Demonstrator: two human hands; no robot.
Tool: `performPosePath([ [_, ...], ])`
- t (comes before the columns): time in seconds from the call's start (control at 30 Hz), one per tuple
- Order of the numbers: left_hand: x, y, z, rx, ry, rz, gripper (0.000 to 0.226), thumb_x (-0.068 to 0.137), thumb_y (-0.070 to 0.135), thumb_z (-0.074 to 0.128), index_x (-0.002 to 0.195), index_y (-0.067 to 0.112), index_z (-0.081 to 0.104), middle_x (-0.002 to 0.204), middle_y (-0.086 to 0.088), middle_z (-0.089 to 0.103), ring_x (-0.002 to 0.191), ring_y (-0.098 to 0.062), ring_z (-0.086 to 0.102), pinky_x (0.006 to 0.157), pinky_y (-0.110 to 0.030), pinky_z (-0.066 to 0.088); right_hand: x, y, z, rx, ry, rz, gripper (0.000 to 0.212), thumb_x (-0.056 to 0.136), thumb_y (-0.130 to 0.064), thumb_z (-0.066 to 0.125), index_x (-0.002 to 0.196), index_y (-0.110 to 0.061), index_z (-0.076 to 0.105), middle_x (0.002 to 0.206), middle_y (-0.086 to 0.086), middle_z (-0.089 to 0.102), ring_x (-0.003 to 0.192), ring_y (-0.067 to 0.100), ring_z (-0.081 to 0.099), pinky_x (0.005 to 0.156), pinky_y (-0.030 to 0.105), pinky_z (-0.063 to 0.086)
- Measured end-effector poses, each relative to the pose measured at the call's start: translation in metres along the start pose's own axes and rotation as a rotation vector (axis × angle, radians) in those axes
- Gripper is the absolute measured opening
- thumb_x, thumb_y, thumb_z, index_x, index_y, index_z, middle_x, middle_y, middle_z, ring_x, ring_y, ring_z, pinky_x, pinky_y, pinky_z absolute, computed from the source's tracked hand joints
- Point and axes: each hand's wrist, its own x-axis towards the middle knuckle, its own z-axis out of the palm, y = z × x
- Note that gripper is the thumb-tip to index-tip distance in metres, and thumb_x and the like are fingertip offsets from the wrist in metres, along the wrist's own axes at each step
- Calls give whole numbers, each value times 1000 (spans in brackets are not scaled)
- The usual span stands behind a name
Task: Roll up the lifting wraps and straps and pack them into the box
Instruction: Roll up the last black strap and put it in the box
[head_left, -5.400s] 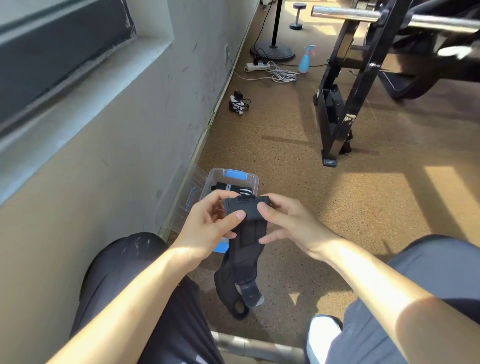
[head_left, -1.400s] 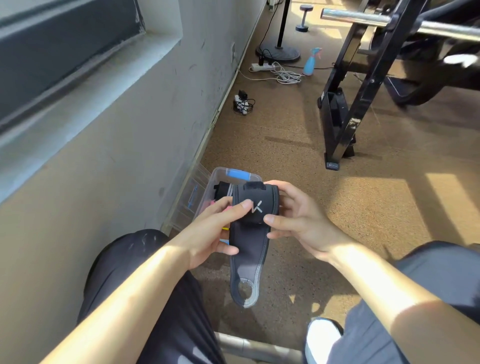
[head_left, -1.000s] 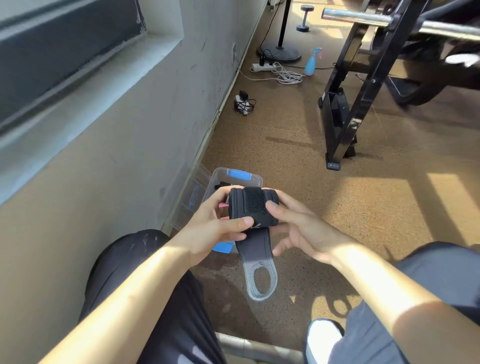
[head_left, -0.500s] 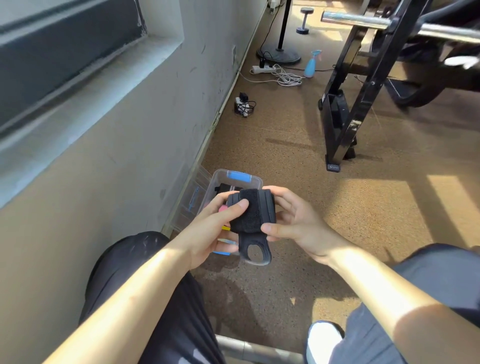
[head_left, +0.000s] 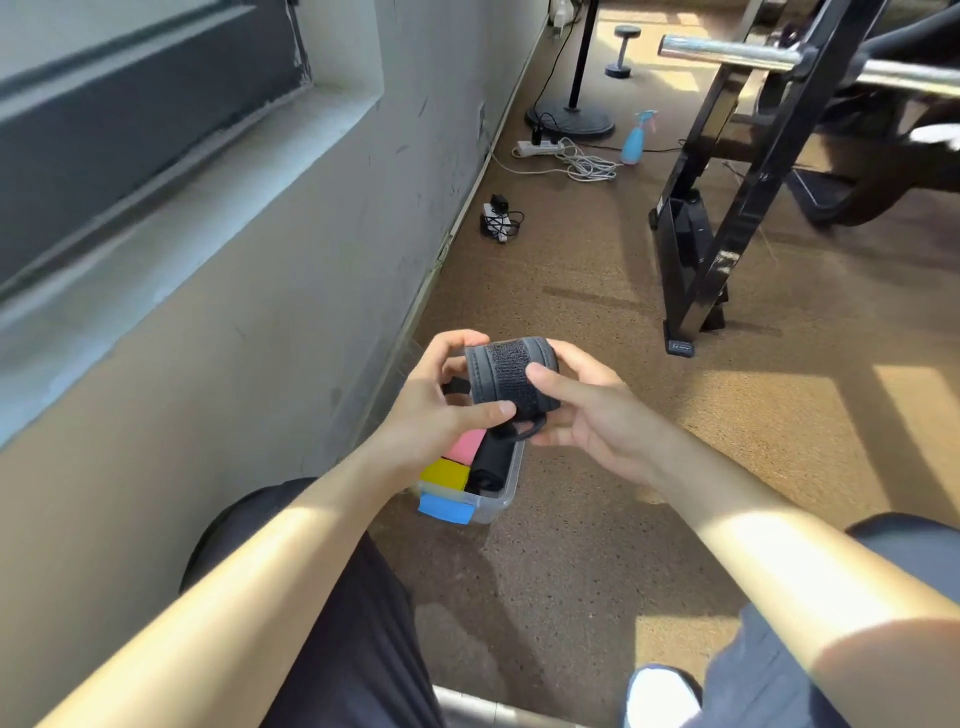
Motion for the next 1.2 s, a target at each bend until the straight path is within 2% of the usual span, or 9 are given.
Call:
performPosePath([
  [0.13, 30, 1, -14, -94, -7, -151, 22, 91, 24, 75, 98, 23, 54, 101, -4, 61, 86, -17, 67, 87, -41, 55, 41, 7, -11, 42, 3, 77, 63, 87, -18, 78, 143, -14, 49, 137, 13, 63, 115, 32, 69, 101, 56, 53],
  [0.3, 73, -21, -43, 74, -20, -299, 29, 90, 14, 78, 102, 20, 52, 105, -3, 61, 99, -24, 66, 105, -57, 51, 85, 33, -16, 99, 9, 137, 55, 90, -3, 70, 140, -15, 53, 130, 14, 69, 115, 34, 69, 106, 51, 50],
  [0.47, 106, -53, -58, 342, -119, -431, 46, 86, 21, 83, 125, 17, 58, 106, 0, 62, 91, -15, 65, 80, -31, 54, 125, 78, -14, 120, 15, 183, 53, 88, -9, 76, 136, -23, 60, 129, 9, 70, 114, 27, 69, 94, 39, 53],
  [0.57, 117, -84, -65, 661, -195, -489, 53, 85, 33, 83, 127, 14, 56, 108, 0, 65, 92, -12, 65, 74, -24, 54, 147, 107, -14, -24, 112, 206, 51, 81, -11, 83, 125, -27, 64, 128, 8, 65, 119, 25, 62, 99, 47, 53],
  [0.63, 121, -106, -70, 704, -275, -560, 47, 91, 30, 77, 127, 12, 54, 108, -2, 66, 93, -14, 67, 77, -25, 58, 159, 123, -14, -166, 150, 203, 53, 78, -15, 86, 124, -25, 62, 127, 4, 63, 119, 19, 60, 103, 46, 52],
  [0.7, 121, -120, -71, 756, -389, -597, 31, 99, 22, 67, 125, 13, 53, 100, 1, 63, 85, -9, 64, 64, -15, 53, 170, 137, -15, -271, 133, 172, 55, 77, -16, 87, 125, -21, 61, 123, 0, 64, 116, 15, 60, 101, 39, 52],
  [0.9, 131, -150, -93, 1232, -502, -377, 42, 92, 31, 73, 133, 22, 63, 114, 0, 65, 104, -19, 64, 92, -37, 54, 188, 173, -15, -490, 4, 76, 45, 77, -12, 88, 113, -16, 61, 117, 2, 65, 113, 18, 64, 101, 37, 54],
  [1.07, 138, -156, -92, 1264, -435, -169, 48, 91, 42, 74, 135, 31, 58, 120, 6, 68, 101, -16, 65, 87, -38, 55, 192, 181, -10, -589, 0, -13, 33, 80, -21, 86, 104, -20, 63, 109, -4, 67, 107, 14, 65, 97, 33, 53],
  [1.2, 137, -166, -93, 1260, -351, -259, 46, 89, 48, 73, 129, 29, 59, 98, 10, 69, 94, -16, 68, 83, -39, 57, 179, 185, -3, -847, -50, -66, 62, 80, -42, 83, 136, -27, 61, 130, -5, 59, 120, 13, 56, 105, 37, 47],
])
